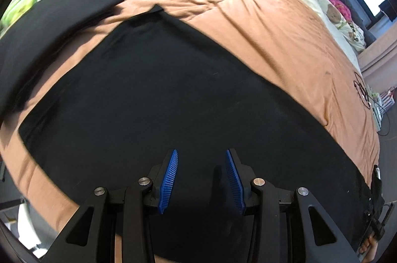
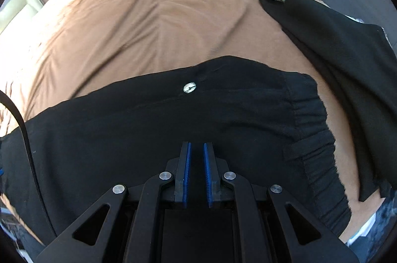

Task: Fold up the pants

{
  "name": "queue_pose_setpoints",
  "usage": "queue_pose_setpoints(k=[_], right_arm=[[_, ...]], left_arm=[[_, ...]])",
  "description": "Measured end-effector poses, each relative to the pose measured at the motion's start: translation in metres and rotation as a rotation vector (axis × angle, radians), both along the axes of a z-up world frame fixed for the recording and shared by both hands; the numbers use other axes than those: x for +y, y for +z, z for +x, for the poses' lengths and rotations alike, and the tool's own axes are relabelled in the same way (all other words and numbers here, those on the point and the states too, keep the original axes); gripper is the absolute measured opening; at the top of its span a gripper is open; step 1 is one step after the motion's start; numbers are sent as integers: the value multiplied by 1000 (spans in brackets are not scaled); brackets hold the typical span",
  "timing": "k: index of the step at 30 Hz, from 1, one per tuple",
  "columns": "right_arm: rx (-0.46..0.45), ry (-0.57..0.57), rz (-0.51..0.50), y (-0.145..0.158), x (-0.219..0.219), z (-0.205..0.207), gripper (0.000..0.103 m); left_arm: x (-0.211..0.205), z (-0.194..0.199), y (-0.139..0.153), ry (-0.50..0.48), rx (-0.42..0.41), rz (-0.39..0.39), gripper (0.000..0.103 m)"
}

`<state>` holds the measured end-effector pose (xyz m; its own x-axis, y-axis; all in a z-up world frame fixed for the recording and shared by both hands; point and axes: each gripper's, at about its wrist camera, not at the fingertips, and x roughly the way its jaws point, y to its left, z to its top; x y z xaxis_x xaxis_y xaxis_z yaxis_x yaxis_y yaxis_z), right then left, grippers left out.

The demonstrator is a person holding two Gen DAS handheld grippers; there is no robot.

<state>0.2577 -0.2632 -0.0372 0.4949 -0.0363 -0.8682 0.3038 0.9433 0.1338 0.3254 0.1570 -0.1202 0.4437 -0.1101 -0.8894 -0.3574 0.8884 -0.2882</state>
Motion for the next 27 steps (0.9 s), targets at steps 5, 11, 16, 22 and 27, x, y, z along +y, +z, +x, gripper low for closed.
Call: queue_pose_setpoints(k=[5,11,16,22,27], right_arm=[[30,-5,-83,-12,1,22,7],[30,-31,-118,-22,-6,41,7],[39,-42,-109,-31,-16,56,4],[49,-57,-159,-31,-13,61,3],[51,-78,-208,-14,0,55,4]], left_arm=[[22,-35,-7,72,1,-29,43],[55,-68,-7,159,-11,-51,43],[77,-88,-2,220,-34,-65,43],[99,-101,-8,281,-35,-100,43],[105,-101,-19,300,-38,-145,43]])
